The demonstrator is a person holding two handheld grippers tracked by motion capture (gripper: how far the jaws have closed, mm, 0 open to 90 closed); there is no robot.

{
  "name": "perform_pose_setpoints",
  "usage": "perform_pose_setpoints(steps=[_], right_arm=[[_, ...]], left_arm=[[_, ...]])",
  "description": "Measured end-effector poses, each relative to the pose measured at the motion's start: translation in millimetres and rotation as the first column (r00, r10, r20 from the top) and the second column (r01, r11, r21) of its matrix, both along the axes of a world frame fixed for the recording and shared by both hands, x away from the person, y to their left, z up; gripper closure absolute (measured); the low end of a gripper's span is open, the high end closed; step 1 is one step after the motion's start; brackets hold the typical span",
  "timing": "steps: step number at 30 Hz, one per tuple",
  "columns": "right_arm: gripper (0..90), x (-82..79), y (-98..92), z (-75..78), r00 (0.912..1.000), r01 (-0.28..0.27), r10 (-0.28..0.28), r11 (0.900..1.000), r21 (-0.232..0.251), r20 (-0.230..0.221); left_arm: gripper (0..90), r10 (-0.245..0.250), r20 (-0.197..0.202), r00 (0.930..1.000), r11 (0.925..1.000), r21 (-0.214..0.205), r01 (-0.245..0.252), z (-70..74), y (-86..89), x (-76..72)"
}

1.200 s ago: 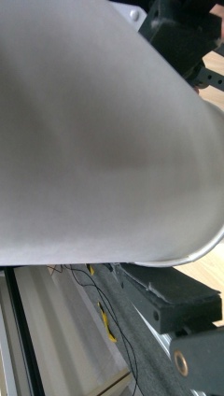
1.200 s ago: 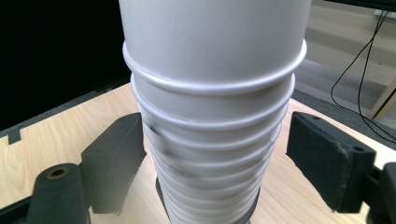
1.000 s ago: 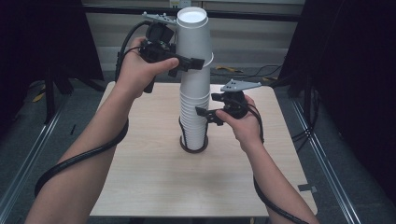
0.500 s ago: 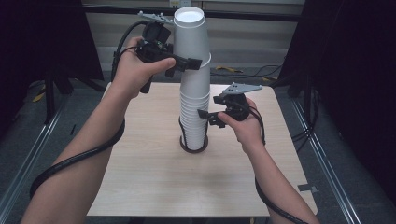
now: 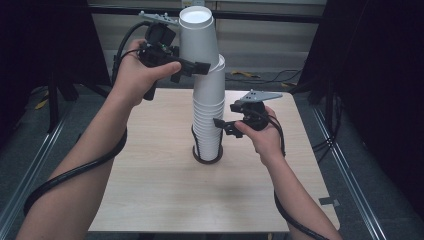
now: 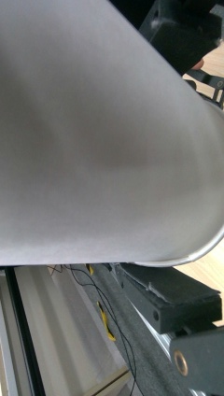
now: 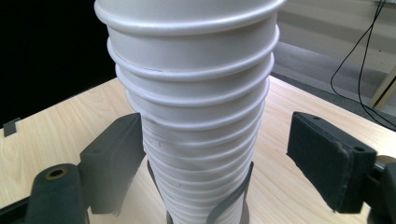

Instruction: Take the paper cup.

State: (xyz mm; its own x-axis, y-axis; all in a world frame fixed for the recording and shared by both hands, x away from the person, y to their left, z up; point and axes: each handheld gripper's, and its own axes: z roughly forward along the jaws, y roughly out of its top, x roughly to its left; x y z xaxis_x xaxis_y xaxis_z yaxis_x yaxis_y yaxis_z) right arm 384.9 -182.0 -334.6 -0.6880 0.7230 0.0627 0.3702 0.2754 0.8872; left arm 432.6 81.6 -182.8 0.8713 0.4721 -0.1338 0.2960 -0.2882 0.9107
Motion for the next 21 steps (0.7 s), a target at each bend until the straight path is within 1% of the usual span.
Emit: perform_pose_setpoints(steps=[3,4,7,16,17,19,21], right_arm=[[18.3,-0.1,-0.7,-1.0,1.0,0.001,-0.001,1.0,-0.001,-0.003],[18.3,-0.1,-0.9,-1.1,1.0,0.002,-0.002,1.0,-0.001,-0.003],[18.3,-0.3,-1.8,-1.7,1.0,0.003,-0.003,1.0,-0.002,-0.002],[18.3,-1.0,-3.8,-3.0,1.0,0.004,-0.005,1.0,-0.004,-0.009],[18.3,-1.1,-4.2,-3.1,0.9999,0.004,-0.004,1.0,-0.005,-0.01],[18.3,-1.2,-4.4,-3.3,0.9999,0.003,-0.003,1.0,-0.007,-0.01],[18.3,-1.5,-4.8,-3.4,0.9999,0.004,-0.004,1.0,-0.009,-0.01]], left_arm=[[11.4,-0.004,0.001,1.0,1.0,0.008,0.004,0.1,2.6,-0.8],[11.4,0.001,-0.003,1.0,1.0,0.002,-0.001,-0.4,4.0,-1.6],[11.4,-0.002,0.002,1.0,1.0,0.006,0.002,-0.9,7.7,-2.5],[11.4,0.003,-0.002,1.0,1.0,-0.005,-0.003,-1.9,16.9,-7.5],[11.3,-0.006,0.007,1.0,1.0,0.001,0.006,-0.4,18.2,-10.1],[11.3,-0.009,0.006,0.9999,1.0,0.004,0.009,0.2,18.9,-11.1],[11.3,-0.001,0.01,1.0,0.9998,0.019,0.001,0.5,23.2,-12.8]])
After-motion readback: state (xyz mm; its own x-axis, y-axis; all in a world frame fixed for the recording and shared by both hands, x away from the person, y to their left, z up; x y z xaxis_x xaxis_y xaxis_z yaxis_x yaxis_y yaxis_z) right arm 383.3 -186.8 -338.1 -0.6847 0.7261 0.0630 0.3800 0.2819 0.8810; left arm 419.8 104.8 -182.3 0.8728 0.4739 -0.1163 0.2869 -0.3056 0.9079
